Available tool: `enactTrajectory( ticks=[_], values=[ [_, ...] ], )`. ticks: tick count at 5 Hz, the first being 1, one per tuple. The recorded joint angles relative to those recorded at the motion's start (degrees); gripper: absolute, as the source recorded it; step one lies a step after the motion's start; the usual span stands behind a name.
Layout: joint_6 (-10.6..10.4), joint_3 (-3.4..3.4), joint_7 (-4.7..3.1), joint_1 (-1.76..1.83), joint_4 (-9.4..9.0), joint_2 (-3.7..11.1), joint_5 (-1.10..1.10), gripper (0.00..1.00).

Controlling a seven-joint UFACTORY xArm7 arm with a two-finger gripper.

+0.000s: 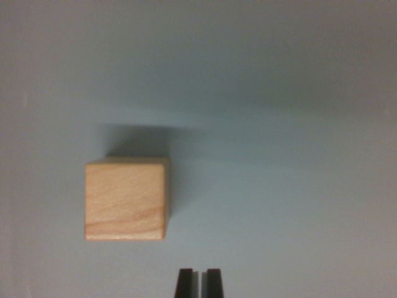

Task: Push wooden cube

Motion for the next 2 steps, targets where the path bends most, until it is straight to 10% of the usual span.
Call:
enactTrajectory(
  ticks=[2],
  values=[
    [-2.49,0.75,1.52,0.66,-2.28,0.46,-0.06,0.0]
  ],
)
